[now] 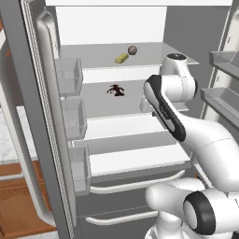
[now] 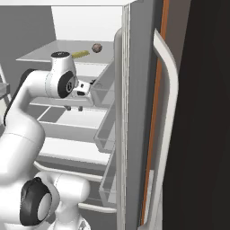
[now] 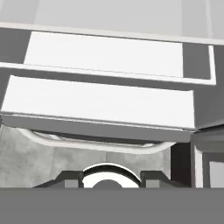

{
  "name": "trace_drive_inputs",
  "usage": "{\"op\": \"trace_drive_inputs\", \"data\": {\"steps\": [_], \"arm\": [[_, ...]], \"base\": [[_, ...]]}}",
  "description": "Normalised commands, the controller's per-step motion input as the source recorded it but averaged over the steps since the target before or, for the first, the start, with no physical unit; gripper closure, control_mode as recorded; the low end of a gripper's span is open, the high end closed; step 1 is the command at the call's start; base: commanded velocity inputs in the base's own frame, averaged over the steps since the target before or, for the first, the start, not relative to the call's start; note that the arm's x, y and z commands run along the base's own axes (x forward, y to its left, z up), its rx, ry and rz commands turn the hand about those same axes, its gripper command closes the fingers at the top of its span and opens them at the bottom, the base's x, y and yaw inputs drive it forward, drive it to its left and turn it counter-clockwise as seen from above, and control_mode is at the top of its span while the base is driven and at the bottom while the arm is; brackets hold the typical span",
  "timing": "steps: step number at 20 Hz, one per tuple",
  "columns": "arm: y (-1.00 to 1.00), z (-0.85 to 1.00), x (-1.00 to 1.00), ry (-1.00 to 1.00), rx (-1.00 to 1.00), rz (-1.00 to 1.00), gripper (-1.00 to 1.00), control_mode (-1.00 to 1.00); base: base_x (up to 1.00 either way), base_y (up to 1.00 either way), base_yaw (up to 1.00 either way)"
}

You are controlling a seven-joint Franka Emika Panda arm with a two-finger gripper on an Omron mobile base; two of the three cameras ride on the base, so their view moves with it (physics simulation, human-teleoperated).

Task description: Pick the egg and butter from the fridge and place them by the bowl for mixing.

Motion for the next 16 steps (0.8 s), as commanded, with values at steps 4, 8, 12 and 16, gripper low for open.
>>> {"op": "trace_drive_inputs", "data": {"steps": [4,8,12,16], "arm": [[0.01,-0.01,-0.03,-0.07,-0.01,0.0,-1.0,-1.0],[0.19,0.09,-0.06,-0.48,-0.01,0.0,-1.0,-1.0],[0.32,0.33,0.0,-0.4,0.0,-0.03,-1.0,-1.0],[0.29,0.51,0.01,-0.23,0.01,0.0,-1.0,-1.0]], "base": [[0.0,0.0,0.0],[0.0,0.0,0.0],[0.0,0.0,0.0],[0.0,0.0,0.0]]}}
